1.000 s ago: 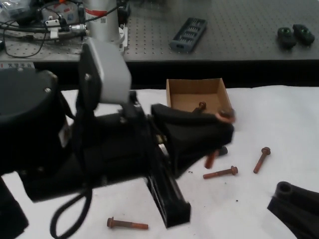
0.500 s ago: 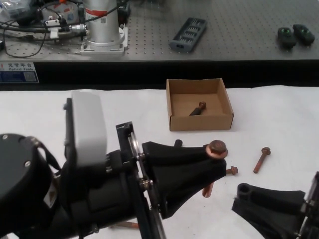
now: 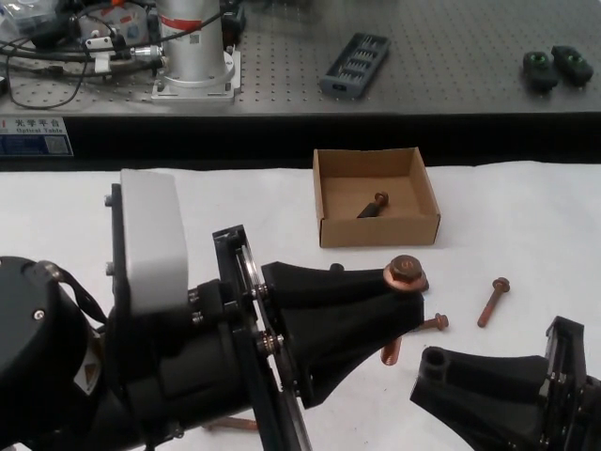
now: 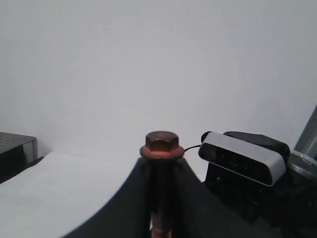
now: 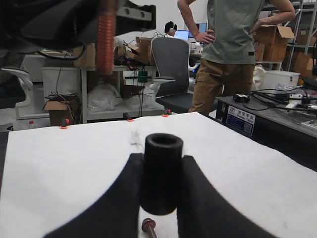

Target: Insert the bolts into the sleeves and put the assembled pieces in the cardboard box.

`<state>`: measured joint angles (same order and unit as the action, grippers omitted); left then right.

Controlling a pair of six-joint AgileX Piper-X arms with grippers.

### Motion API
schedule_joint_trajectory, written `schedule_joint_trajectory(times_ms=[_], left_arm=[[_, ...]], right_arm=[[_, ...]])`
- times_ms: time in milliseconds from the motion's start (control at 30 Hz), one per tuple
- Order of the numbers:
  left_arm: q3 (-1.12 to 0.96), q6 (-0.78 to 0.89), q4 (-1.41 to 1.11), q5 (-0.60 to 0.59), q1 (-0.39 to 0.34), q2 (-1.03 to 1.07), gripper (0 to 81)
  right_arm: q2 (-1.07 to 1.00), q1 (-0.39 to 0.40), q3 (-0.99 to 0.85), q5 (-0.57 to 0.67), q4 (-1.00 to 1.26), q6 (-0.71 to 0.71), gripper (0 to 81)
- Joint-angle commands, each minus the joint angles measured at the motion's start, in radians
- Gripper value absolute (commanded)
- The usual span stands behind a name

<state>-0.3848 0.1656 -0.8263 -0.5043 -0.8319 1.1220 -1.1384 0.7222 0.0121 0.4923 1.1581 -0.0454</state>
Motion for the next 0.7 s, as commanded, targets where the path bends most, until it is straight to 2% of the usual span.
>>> schedule_joint_trajectory(times_ms=[0,367,667], left_arm=[[-0.002,0.016,-0.021,0.006,-0.004,0.028,0.6],[-0.002,0.105,-0.219,0.000,-0.006,0.158,0.6],[-0.011,0.105,-0.224,-0.005,-0.006,0.170,0.6]], right_arm=[[-0.003,0.001,-0.012,-0.007,0.037,-0.023,5.3],[-0.003,0.001,-0.012,-0.004,0.018,-0.027,5.3],[-0.003,0.001,-0.012,-0.004,-0.015,-0.027,5.3]])
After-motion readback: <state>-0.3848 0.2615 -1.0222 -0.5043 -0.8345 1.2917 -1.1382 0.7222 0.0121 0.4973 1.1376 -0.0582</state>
